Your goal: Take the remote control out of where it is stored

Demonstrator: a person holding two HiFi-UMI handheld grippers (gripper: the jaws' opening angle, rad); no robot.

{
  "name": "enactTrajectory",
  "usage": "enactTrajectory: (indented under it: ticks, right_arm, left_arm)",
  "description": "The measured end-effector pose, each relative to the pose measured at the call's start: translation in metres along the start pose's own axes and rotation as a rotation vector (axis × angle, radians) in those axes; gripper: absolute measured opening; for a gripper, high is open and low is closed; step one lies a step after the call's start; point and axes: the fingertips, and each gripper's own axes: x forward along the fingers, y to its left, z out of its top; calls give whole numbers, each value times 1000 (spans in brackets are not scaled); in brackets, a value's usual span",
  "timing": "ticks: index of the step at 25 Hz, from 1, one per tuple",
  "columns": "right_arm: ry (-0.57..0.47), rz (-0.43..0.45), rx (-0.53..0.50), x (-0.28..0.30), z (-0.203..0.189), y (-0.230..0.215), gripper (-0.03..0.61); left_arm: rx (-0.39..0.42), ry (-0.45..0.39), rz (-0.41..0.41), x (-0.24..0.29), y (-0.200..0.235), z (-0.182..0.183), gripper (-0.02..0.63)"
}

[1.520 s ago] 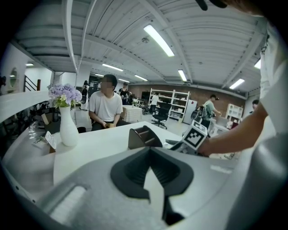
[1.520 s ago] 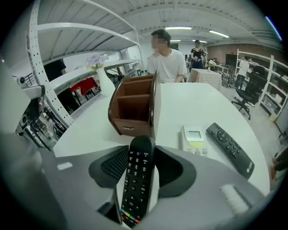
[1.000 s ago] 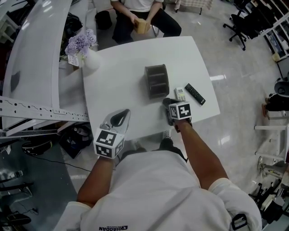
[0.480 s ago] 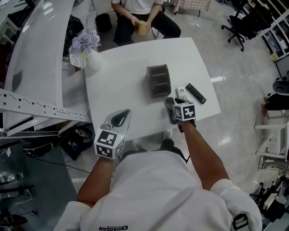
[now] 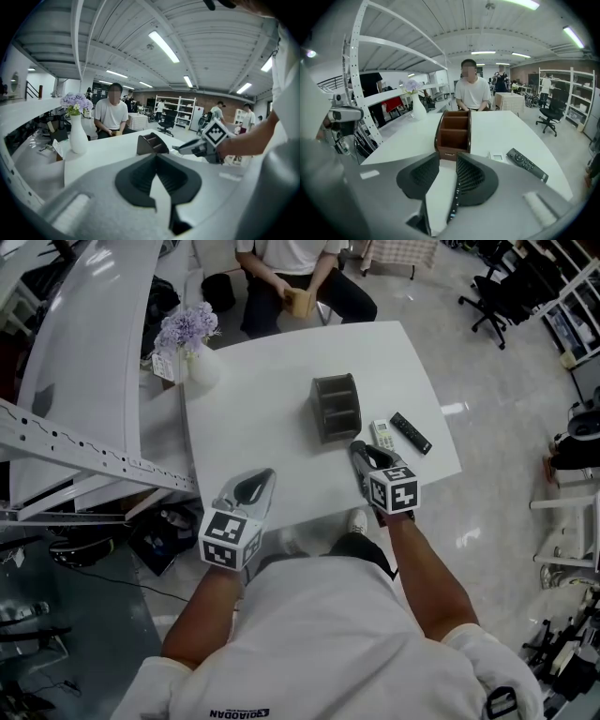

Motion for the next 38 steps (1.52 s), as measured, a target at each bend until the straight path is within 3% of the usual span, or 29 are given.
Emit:
enactTrajectory:
  ticks: [5,9,13,16,28,38]
  right_arm:
    - [-111,116,-19,-32,28,33,6]
    - [-165,258,-76,-61,36,63,6]
    - [-194,327,-152,-94,27,80,6]
    - [-189,371,-152,-117,8,80,5]
    - [-227,435,-117,-215,-59,41,5]
    - [-247,478,-118,-261,-78,33,5]
  left_arm:
    - [0,-27,21,-5,-9,8,2]
    - [-4,-48,44,-7,-27,12,2]
    - [-26,-75,73,-9,-57,16,2]
    - [-50,-87,83,-9,-90,12,2]
    - [-93,-91,153,-17,-226,-21,2]
    - [-91,-97,245,-47,-263,-18,2]
